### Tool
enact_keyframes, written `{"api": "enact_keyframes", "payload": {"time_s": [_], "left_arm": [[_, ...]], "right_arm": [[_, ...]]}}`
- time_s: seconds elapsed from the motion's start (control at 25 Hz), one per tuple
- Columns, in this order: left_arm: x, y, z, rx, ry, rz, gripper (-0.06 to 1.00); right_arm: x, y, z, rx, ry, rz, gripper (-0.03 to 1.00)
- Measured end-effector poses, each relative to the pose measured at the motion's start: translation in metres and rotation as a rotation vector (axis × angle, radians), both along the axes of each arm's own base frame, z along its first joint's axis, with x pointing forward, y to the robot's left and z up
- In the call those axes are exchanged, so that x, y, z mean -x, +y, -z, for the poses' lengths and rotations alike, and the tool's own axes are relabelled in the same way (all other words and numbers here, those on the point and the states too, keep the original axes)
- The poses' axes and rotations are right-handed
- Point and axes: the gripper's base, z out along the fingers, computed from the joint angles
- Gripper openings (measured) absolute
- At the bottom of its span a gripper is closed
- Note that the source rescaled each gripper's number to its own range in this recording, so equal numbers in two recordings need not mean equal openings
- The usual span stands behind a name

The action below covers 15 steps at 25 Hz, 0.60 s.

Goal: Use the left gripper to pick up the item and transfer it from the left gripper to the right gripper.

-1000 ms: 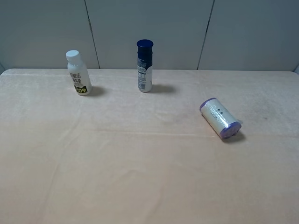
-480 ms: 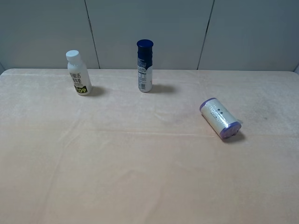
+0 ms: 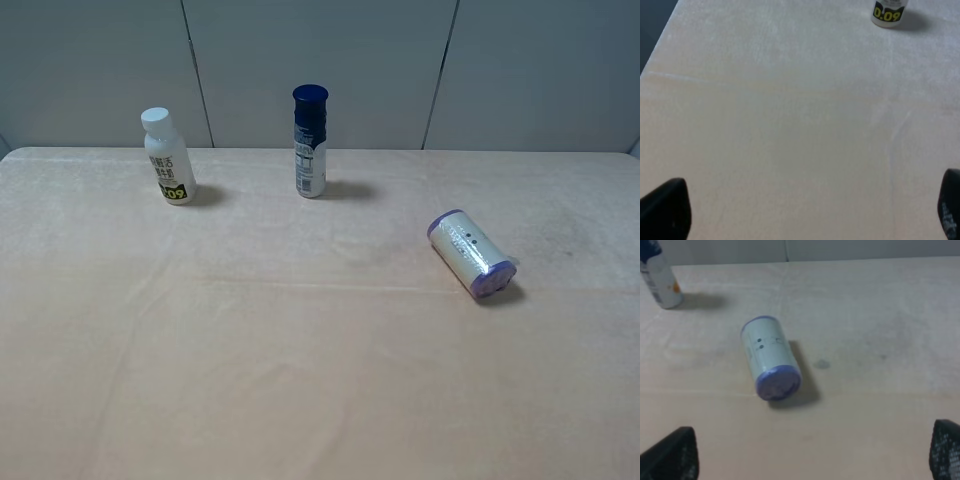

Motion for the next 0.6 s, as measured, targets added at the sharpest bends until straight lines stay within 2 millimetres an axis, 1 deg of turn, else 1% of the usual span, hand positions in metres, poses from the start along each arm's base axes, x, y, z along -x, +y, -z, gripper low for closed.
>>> {"api": "enact_keyframes", "payload": {"time_s": [0.28,0.6], "left_arm": [[0.0000,0.0000,0.0000,0.000,0.000,0.000,0.98],[0.0000,0.0000,0.0000,0.000,0.000,0.000,0.98]], "right_arm": [[0.0002,0.0007,0.0000,0.000,0.000,0.193,1.00],[0.0003,0.0008,0.0000,0.000,0.000,0.217,1.00]]}}
